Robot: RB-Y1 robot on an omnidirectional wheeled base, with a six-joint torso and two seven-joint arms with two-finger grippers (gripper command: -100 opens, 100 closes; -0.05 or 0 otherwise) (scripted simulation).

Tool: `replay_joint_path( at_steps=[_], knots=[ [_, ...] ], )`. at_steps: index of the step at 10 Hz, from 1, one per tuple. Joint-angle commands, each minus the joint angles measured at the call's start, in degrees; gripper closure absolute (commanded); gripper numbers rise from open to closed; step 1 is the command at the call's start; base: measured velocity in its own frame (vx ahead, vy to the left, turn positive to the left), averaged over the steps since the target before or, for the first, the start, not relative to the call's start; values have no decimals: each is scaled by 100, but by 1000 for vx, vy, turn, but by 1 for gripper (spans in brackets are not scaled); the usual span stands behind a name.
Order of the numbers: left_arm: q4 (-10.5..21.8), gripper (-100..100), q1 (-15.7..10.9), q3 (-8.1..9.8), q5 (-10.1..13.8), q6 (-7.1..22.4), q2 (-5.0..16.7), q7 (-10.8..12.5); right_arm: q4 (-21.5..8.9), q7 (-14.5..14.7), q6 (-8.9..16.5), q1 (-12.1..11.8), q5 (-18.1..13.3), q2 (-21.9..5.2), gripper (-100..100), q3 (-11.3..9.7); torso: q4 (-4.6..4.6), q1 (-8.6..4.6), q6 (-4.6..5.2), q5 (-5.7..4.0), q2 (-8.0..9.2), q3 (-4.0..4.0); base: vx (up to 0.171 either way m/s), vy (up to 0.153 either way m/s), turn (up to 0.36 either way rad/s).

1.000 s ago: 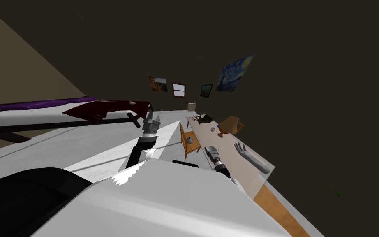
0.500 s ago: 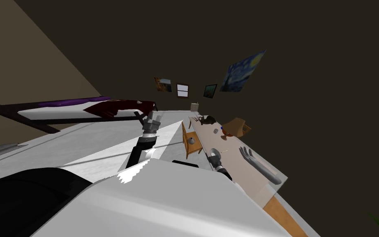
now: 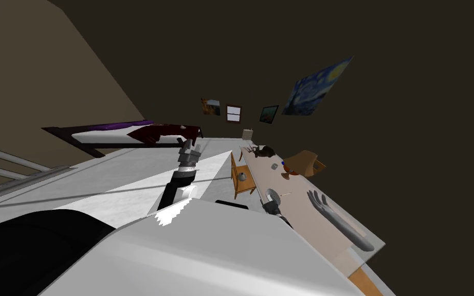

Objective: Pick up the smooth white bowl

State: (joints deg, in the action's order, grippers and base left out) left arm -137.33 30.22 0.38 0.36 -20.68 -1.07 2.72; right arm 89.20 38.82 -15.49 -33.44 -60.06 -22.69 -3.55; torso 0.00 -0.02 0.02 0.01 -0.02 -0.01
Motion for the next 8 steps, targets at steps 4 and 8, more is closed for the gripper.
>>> replay_joint_path(
  at_steps=[4, 8],
  knots=[
    [0, 0, 1, 1, 0, 0, 0, 0, -469, 353, 265, -82, -703, -373, -100, 5, 0, 2, 3, 0, 0, 0, 6, -4, 122],
    [0, 0, 1, 1, 0, 0, 0, 0, -879, 629, 437, -86, -1214, -608, -100, 9, 0, 2, 4, 0, -2, -1, 8, -4, 118]
  ],
)
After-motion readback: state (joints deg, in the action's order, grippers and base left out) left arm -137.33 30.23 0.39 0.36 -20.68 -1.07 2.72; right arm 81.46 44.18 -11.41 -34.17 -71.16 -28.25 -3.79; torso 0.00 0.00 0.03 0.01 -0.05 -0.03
